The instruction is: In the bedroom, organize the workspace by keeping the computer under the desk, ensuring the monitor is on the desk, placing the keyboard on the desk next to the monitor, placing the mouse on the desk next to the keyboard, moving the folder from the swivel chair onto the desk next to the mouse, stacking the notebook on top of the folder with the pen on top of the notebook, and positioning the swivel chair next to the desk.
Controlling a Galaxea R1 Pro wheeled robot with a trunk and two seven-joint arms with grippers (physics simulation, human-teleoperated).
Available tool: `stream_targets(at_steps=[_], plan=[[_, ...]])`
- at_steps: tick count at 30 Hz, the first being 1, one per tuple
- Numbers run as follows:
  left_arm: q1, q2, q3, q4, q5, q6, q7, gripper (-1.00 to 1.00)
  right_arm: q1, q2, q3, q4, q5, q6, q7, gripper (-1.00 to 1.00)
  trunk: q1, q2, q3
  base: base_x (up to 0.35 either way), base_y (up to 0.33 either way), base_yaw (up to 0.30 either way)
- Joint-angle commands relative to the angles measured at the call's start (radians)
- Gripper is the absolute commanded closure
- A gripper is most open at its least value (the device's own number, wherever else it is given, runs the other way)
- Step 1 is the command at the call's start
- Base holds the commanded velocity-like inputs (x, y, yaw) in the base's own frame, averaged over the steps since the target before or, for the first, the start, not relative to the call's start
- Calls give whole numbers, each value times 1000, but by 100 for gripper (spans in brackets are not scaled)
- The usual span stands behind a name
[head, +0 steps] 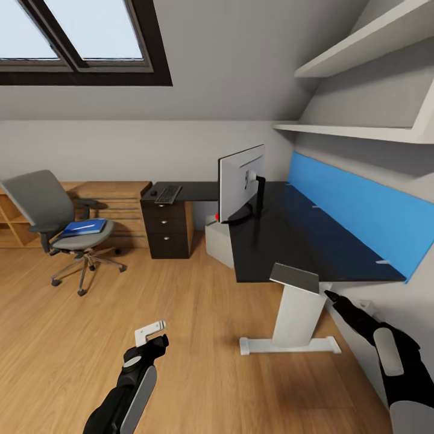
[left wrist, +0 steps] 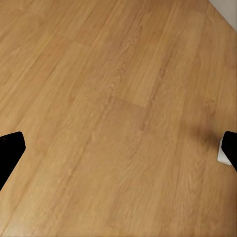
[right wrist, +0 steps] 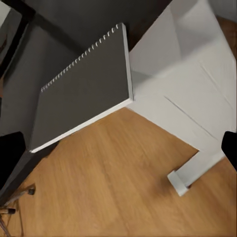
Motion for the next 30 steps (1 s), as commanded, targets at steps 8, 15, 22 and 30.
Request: stream_targets(at_steps=[8,15,22,30], plan=[[-1,0,-2,-1,8,2,9,-100,-1,-4,-19,46,-108,6,14,-100,31,-57,-26,0,0,0],[-1,0,-2,-1,9,2,9,-100,-1,-4,-20,50,-113,6,38,-100,58,-106,-48,0,0,0],[-1,1,-1,-1,8,2,9,-100,-1,-4,-20,50,-113,5,40,-100,84,-155,-70,0,0,0],[-1,2,-1,-1,8,2,9,-100,-1,-4,-19,49,-111,7,57,-100,115,-211,-95,0,0,0]])
